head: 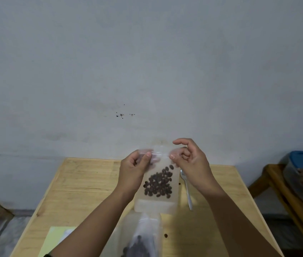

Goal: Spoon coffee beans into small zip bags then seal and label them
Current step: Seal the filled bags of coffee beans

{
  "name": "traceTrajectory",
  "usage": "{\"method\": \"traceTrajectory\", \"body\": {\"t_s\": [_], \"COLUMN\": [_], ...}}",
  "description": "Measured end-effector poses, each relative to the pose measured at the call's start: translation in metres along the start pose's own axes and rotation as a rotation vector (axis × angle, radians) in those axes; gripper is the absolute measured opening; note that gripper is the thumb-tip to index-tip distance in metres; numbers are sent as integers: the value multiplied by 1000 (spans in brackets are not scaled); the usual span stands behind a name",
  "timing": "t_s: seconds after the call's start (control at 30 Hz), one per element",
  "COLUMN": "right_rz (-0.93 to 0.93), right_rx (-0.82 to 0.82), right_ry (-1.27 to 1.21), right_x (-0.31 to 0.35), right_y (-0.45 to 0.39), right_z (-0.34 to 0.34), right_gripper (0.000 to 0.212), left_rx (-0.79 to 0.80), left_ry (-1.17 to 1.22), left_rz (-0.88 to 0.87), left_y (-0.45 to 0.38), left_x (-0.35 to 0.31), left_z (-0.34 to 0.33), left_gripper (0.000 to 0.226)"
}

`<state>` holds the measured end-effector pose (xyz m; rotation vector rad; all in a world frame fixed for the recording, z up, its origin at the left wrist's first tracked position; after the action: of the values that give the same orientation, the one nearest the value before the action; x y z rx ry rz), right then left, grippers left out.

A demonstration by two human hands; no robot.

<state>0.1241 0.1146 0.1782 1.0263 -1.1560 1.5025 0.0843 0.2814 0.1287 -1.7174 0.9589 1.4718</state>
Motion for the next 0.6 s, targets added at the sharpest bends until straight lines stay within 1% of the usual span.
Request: {"method": "traceTrajectory", "body": {"t_s": [0.1,0.17,0.3,0.4,0.5,0.6], "right_rz": [63,59,59,68,55,34], "right_rx": [22,33,22,4,88,163], "right_ry": [76,70,121,115,50,5], "right_x": [5,6,3,5,7,7], "right_y": [3,5,10,11,10,11], "right_z": [-3,-4,-7,-10,-20,-34], "right_gripper": [23,24,29,29,20,13], "left_rx": [-8,-21,-77,-120,-176,-182], "left_ry": [-16,-52,-158,-184,-193,-197], "left_rz": [28,28,-28,-57,-62,-43], "left_y": [4,6,13,20,23,29], "left_x": [2,3,-3,-12,-15,-16], "left_z": [5,10,19,23,32,37], "left_gripper": [13,13,11,13,12,4]}}
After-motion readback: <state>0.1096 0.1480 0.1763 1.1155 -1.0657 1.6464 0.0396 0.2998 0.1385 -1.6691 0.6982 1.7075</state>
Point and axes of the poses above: each hand's wrist, its own y-axis away from the middle knuckle, its own z-axis out of the back of the hand, x = y × z, the point moved 9 cm from there along -y, towards the middle knuckle, and after that the axes turned 11 degrees about -x, right-handed, at the moved point
